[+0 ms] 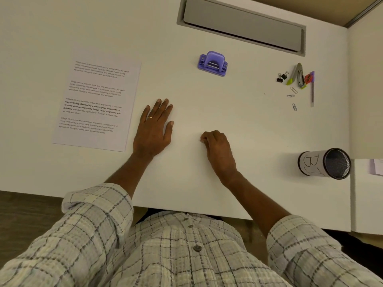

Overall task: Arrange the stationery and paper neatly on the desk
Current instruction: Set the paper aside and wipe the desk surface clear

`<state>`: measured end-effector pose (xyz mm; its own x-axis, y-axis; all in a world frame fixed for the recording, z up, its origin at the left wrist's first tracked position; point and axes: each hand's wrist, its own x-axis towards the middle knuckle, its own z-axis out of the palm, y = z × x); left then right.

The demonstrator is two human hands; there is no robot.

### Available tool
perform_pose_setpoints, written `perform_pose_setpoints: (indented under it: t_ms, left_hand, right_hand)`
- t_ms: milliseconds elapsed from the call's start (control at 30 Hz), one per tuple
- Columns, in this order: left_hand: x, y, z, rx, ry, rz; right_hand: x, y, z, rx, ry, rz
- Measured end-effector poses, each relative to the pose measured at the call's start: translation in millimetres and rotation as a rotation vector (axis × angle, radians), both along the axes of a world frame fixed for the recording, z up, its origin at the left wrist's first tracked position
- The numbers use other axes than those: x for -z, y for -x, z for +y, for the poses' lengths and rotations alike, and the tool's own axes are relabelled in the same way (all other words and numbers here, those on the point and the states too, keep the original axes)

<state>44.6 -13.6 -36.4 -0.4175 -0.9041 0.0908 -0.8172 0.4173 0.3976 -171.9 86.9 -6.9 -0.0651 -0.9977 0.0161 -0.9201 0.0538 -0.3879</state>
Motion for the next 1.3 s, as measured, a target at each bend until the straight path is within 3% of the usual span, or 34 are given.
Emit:
perform_pose_setpoints:
  t_ms: [133, 200, 333, 467, 567, 633, 767, 933, 1100, 1300]
  left_hand:
    - [1.0, -0.2, -0.3, 0.003, 0.003, 0.008]
    - [1.1, -0.8, 0.1, 0.005, 0.011, 0.016]
    - [-1.9, -0.2, 1.0, 0.015, -0.002, 0.017]
    - [-4.0, -1.6, 1.5, 0.010, -0.007, 0.014]
    - [-4.2, -0.6, 1.5, 0.013, -0.009, 0.015]
    - [-3.2, -0.9, 1.6, 0.017, -0.019, 0.024]
    - [-2.0, -0.5, 1.8, 0.016, -0.009, 0.027]
    - [-4.3, 0.6, 3.0, 0.011, -0.006, 0.028]
    - [-2.4, 0.2, 2.3, 0.008, -0.015, 0.009]
    - [-1.5, 1.8, 2.5, 0.010, 0.000, 0.013]
  right_hand:
    - [0.4, -15.9, -1.5, 0.094, -0.051, 0.071]
    - [-6.8, -18.8, -10.1, 0.217, -0.146, -0.095]
    - [-38.8, 2.8, -28.6, 0.523, -0.378, -0.833]
    - [-81.8, 41.5, -22.3, 0.679, -0.422, -1.643]
    - [-107.7, 87.7, 0.1, 0.743, -0.371, -2.009]
    - [-123.9, 122.5, 22.5, 0.716, -0.312, -2.095]
    - [-155.8, 197.0, 74.3, 0.735, -0.129, -2.007]
    - [-174.2, 269.1, 120.3, 1.007, 0.063, -1.578]
    - [-154.9, 293.3, 136.1, 1.012, 0.045, -0.954]
    - [-138.1, 298.5, 137.8, 0.962, -0.016, -0.589]
